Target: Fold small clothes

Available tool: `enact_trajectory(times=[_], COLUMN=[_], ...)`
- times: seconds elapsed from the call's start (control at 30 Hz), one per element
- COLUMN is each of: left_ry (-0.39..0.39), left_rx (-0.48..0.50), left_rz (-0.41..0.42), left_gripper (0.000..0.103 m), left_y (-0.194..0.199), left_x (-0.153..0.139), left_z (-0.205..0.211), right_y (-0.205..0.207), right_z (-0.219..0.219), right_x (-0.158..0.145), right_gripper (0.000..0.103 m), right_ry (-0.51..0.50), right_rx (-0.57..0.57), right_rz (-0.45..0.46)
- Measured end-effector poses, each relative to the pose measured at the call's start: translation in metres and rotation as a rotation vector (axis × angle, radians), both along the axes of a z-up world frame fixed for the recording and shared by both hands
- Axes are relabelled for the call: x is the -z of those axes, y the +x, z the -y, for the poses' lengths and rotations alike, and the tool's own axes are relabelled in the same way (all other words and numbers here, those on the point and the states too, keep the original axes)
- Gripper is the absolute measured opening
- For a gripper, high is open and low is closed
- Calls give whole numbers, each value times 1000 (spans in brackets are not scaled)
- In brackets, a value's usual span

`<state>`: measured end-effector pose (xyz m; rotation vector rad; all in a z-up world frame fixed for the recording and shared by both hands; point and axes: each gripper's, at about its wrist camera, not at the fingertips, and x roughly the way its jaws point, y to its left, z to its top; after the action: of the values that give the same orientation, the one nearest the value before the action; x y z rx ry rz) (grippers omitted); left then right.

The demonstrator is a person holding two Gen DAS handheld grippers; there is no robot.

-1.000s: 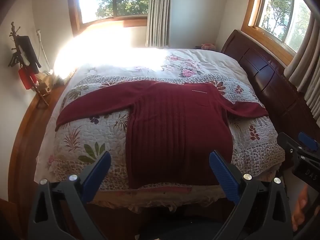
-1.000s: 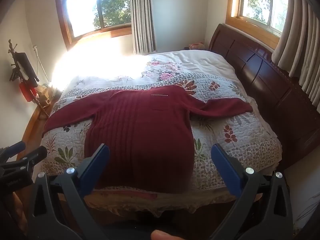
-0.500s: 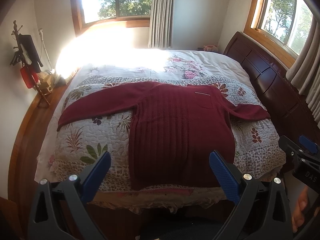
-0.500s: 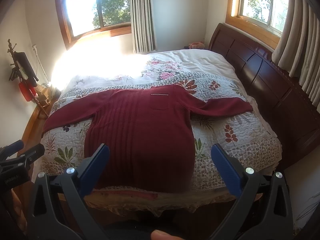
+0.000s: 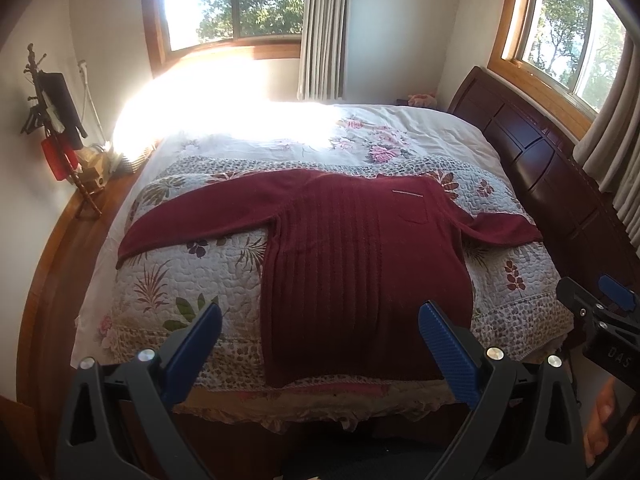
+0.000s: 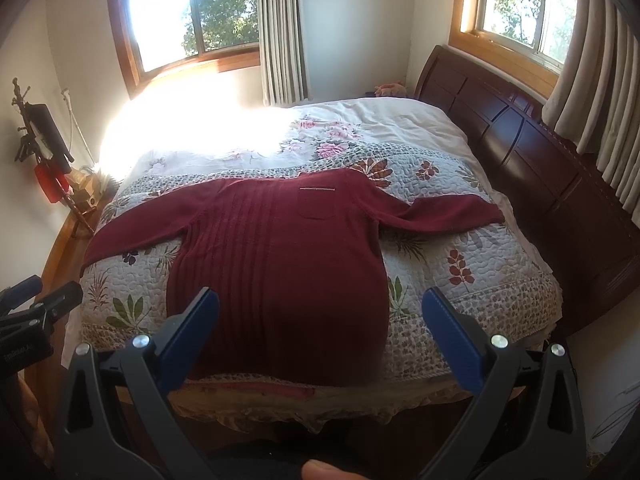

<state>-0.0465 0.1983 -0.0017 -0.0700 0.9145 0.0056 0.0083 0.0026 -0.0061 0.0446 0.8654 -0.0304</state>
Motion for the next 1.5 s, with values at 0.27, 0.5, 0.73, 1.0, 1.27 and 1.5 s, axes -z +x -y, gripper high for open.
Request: enact_trajectory(times=[0.27,0.5,0.73,1.0,1.27,1.5], left_ry=[2,4,5,8,6,3], left_rx=[-4,-4,-5,-8,-17,-14], left_rz=[-1,-3,-5,-5,0,-1], left_gripper=[99,99,99,99,99,99], left_y=[1,5,9,19,22,26], left_x=[2,2,2,3,3,5], left_z=[0,-1,-2,-4,-8,-12], right_y=[0,2,13,16,27,34], right_z=[-1,-3,0,0,-7,-11], right_x=[1,2,3,4,4,4], right_gripper=[100,100,100,100,100,100], right_ry=[0,2,3,3,-6,-15], right_rx=[-1,2,6,2,-10,-9], right_rz=[-5,-8,-14,-12,-19,-25])
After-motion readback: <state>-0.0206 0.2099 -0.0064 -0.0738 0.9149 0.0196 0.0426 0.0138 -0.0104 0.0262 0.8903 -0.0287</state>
